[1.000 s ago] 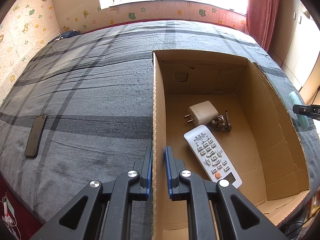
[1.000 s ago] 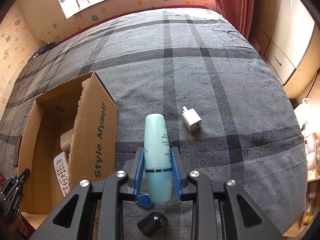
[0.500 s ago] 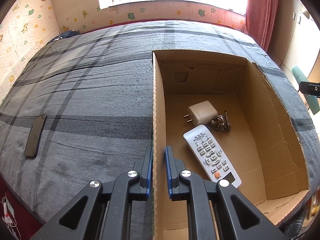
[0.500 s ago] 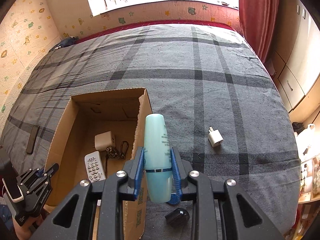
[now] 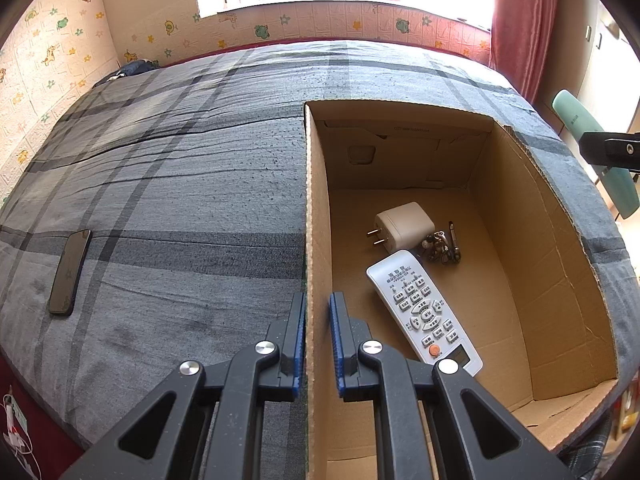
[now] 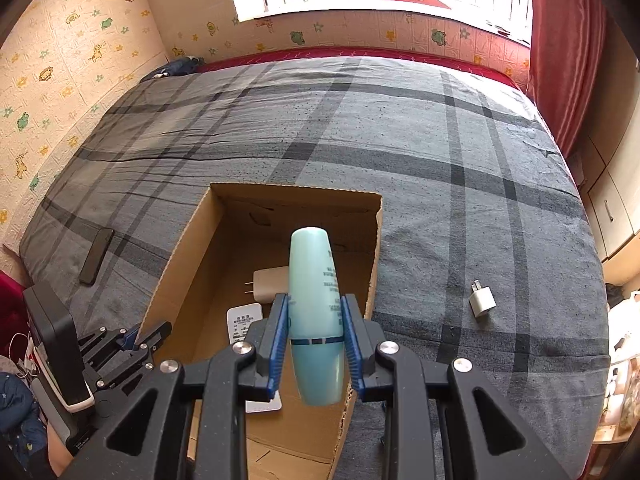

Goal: Organize rigid objects
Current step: 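Lift the bottle with the right tool and carry it over the box, then lower the bottle beside the remote and open the right tool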

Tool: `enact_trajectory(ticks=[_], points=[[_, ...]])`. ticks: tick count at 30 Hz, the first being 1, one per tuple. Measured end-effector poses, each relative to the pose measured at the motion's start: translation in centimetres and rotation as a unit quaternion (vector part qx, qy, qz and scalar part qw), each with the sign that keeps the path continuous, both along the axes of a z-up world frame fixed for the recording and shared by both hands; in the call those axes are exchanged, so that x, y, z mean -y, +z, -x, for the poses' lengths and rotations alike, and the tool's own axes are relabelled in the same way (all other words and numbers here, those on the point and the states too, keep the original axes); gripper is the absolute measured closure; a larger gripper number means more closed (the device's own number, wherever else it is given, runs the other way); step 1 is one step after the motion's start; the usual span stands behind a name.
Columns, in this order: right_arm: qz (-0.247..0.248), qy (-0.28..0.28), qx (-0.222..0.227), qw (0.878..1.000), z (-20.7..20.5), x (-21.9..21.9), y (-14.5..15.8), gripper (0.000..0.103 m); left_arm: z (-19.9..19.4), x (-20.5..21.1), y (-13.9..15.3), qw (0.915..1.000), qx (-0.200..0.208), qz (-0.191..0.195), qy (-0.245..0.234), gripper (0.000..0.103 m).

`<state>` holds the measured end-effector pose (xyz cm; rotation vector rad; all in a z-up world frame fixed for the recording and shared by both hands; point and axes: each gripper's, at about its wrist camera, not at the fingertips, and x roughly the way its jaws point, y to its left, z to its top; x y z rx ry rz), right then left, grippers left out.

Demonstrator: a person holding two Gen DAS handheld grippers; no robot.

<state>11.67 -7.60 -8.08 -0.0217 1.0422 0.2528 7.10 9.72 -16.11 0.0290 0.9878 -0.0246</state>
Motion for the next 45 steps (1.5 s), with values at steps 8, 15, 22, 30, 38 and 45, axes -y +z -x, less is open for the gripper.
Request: enact_trajectory(ticks=[8,15,22,30,38,45], points=[[0.003,0.025,-0.019,1.0,-0.8,-2.7,-1.9,0.075,0.1,0.0,0.0,1.0,0.0,0.001,-0.001,0.091],[0.017,0.025,-0.044,0.999,-1.8,-4.2,-4.8,0.075,0.1,-0.1,0.0,1.0,0.0,0.003,-0.001,0.091],[0.037,0.029,-0.07,0.996,-2.6,-5.2,-7.5,0.075,0.0,-0.1,-0.1,1.0,0.0,0.002,-0.001,0.091],[0.071,0.036,-0.103,0.991,-3.3,-6.4,-10.7,0.075,0.0,-0.1,-0.1,1.0,0.0,0.002,-0.001,0.091],[0.085,0.04,-0.136,0.986,-3.7,-6.8,-13.3,0.075,0.0,-0.1,-0.1,1.0,0.0,0.003,-0.001,0.091],[0.083,0.037,-0.148,0.985,-4.3,-7.0,-13.8,0.075,0.0,-0.1,-0.1,1.0,0.001,0.003,0.0,0.091]])
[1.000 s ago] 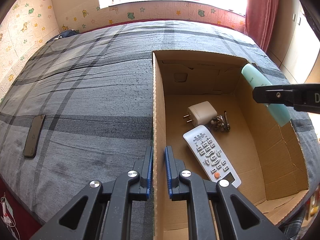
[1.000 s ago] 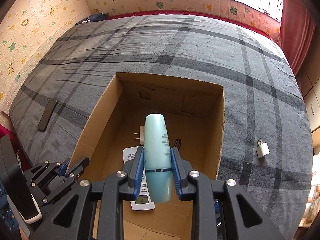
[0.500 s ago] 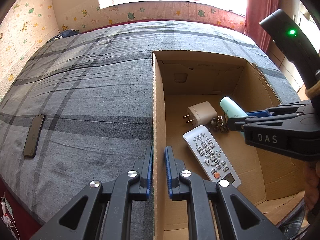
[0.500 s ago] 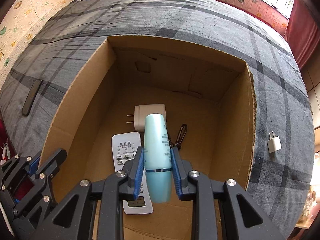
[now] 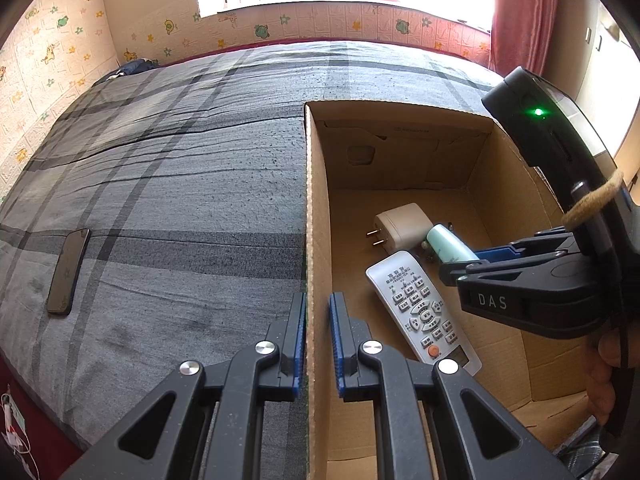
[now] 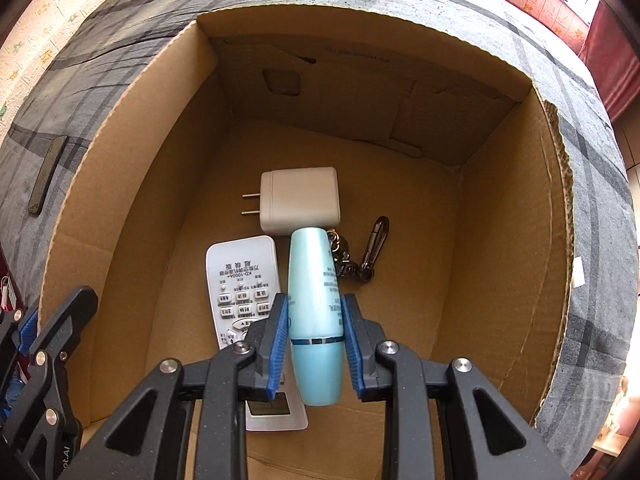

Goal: Organize rigid objects
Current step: 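Lower the bottle beside the remote and open the right tool, then move the right tool back toward the blue fob and black object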

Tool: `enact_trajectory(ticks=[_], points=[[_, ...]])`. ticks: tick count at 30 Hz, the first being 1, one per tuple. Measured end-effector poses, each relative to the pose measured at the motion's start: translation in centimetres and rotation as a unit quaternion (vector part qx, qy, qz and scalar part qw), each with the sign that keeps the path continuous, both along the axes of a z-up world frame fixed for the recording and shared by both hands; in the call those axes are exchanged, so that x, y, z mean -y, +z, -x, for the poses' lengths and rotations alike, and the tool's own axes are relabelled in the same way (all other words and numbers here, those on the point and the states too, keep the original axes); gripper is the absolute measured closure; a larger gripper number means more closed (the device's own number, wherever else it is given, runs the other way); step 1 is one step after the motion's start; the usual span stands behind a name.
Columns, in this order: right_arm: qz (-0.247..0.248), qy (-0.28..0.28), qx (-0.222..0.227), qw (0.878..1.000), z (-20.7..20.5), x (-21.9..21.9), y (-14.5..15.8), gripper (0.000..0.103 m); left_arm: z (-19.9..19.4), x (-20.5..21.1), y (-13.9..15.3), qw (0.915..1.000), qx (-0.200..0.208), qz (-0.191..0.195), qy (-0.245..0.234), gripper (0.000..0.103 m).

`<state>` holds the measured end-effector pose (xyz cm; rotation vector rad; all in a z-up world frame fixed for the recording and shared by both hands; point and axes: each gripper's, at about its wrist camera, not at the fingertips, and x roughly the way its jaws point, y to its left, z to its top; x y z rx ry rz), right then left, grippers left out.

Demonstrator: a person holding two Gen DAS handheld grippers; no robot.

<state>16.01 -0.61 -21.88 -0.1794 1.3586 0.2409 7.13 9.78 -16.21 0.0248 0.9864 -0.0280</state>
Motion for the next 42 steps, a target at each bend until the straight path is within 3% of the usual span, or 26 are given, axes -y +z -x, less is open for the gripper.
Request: enact_trajectory(ticks=[17,24,30,33,35,39,42], points=[[-0.005,-0.001,0.002,1.0,-0.7,-0.1,0.2,0.075,0.1,0.1,0.1,1.0,0.0,-0.001,0.0,0.091],[-0.01,0.008,0.028,1.0,0.9,-0.2,2.2,0.074,0.1,0.0,0.2,1.0,0.0,-0.001,0.0,0.091],[-0.011,0.016,0.062,0.998,2.4,-0.6,4.2,0.048,0.1,0.0,0.1,1.0,-0.001,-0.001,0.001,0.091],[-0.006,0.02,0.069,0.997,2.9,-0.6,5.2,0.047,0.0,0.0,0.1,1.0,-0.002,0.001,0.003,0.091],[-0.011,0.014,0.073,0.997,2.9,-0.2,6.3,0.041,0.0,0.0,0.1,1.0,-0.001,0.0,0.003,0.091],[-0.019,0.01,0.091,0.996,3.4,0.3,7.7,0.007,0.0,0.0,0.1,1.0,-0.002,-0.001,0.002,0.091],[-0.02,0.004,0.103,0.994,3.4,0.5,8.5,0.005,0.0,0.0,0.1,1.0,-0.002,-0.001,0.002,0.091]])
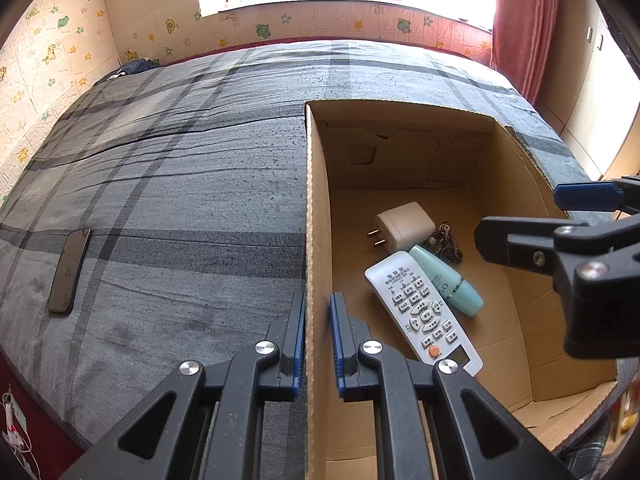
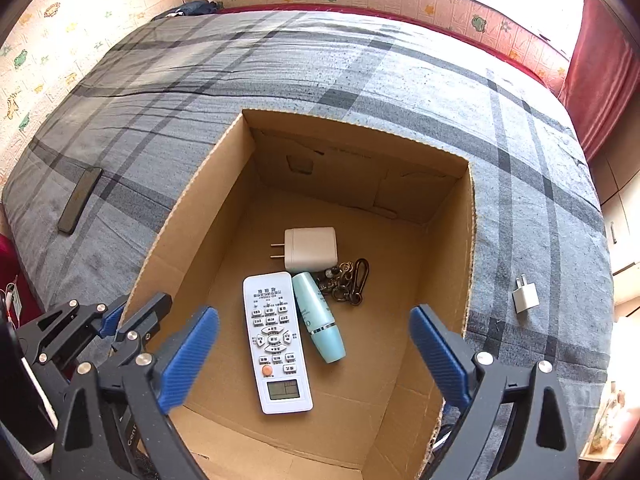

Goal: Organize rigid objects
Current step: 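Move the right tool back toward the blue fob and black object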

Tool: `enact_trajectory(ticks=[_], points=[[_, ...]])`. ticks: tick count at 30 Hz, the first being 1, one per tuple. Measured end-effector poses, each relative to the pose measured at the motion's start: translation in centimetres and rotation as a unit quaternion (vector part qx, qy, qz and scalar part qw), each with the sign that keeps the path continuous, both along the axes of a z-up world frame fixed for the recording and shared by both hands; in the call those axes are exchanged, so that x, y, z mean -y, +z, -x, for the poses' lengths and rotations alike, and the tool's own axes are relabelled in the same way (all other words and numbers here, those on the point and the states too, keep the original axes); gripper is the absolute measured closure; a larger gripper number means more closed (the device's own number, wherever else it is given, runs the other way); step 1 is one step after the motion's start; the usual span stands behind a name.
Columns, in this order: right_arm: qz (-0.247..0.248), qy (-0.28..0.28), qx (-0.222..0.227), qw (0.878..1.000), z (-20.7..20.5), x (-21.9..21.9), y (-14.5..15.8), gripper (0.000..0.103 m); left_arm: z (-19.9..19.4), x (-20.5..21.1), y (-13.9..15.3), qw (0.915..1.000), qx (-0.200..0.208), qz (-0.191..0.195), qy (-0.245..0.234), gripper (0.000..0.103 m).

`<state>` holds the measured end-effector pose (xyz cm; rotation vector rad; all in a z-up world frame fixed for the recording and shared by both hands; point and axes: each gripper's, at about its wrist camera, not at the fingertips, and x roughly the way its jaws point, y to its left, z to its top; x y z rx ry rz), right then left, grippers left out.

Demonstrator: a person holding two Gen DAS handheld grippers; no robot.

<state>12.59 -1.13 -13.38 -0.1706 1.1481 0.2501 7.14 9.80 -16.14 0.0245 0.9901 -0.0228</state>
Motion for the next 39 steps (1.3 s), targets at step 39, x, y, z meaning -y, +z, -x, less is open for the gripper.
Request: enact_trajectory(ticks=[39], points=[[-0.006,-0.123,0.019,0.992,6.0,16.6,0.6,0.0,0.0,0.0,0.1,1.0,-0.001,-0.003,0.003,0.091]])
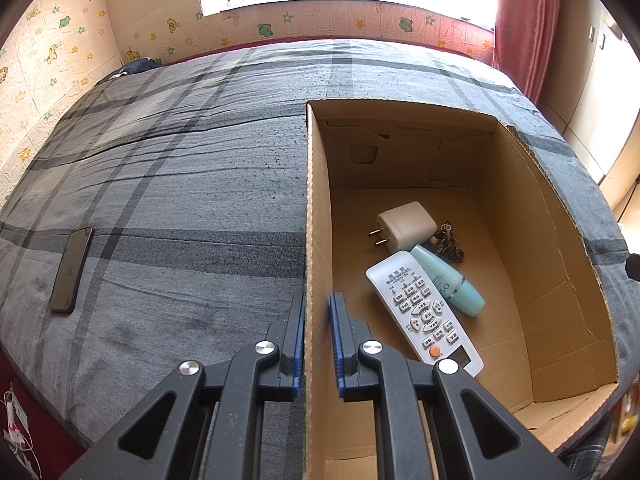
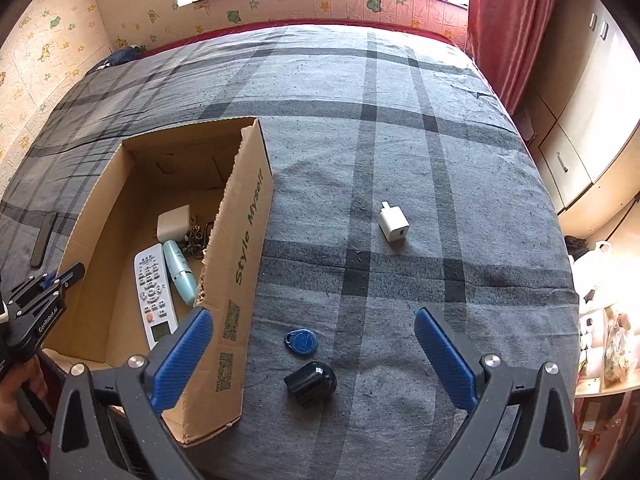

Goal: Organize rigid objects
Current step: 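Move the right tool back toward the blue fob and black object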

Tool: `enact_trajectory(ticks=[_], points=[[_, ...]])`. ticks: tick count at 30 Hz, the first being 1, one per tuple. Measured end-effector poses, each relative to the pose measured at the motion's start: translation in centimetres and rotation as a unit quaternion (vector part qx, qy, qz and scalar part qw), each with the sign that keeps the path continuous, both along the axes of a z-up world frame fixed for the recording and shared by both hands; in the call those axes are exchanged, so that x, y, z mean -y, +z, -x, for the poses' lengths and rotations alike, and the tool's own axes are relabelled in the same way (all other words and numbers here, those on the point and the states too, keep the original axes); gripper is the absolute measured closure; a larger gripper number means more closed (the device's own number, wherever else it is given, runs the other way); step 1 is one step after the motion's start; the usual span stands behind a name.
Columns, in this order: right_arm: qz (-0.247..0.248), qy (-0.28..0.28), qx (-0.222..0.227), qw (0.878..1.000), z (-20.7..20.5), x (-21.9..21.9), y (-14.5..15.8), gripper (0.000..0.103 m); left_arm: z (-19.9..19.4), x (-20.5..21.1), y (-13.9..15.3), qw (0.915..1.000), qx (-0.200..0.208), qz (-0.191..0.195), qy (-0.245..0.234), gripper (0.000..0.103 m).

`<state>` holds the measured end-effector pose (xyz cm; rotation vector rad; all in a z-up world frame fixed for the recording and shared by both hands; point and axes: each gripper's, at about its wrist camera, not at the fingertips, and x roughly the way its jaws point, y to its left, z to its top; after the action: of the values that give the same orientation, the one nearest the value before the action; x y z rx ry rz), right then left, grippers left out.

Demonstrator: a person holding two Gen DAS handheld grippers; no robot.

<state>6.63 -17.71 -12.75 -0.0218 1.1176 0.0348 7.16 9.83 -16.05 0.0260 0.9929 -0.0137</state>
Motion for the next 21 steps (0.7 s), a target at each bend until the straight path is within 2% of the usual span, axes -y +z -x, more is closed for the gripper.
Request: enact_trajectory(ticks=[9,21], points=[[-0.009,-0.016,-0.022,1.0,1.6,1.9,-3.9,0.0,0.1,0.3,0.0,1.0,0.001,-0.002,0.0,0.091],[-0.024,-0.001,-0.054,0.998,2.8,2.6,-7.7,0.002,0.1,0.3,-0.1,1.0,0.0,-0.006,-0.001,0.091]])
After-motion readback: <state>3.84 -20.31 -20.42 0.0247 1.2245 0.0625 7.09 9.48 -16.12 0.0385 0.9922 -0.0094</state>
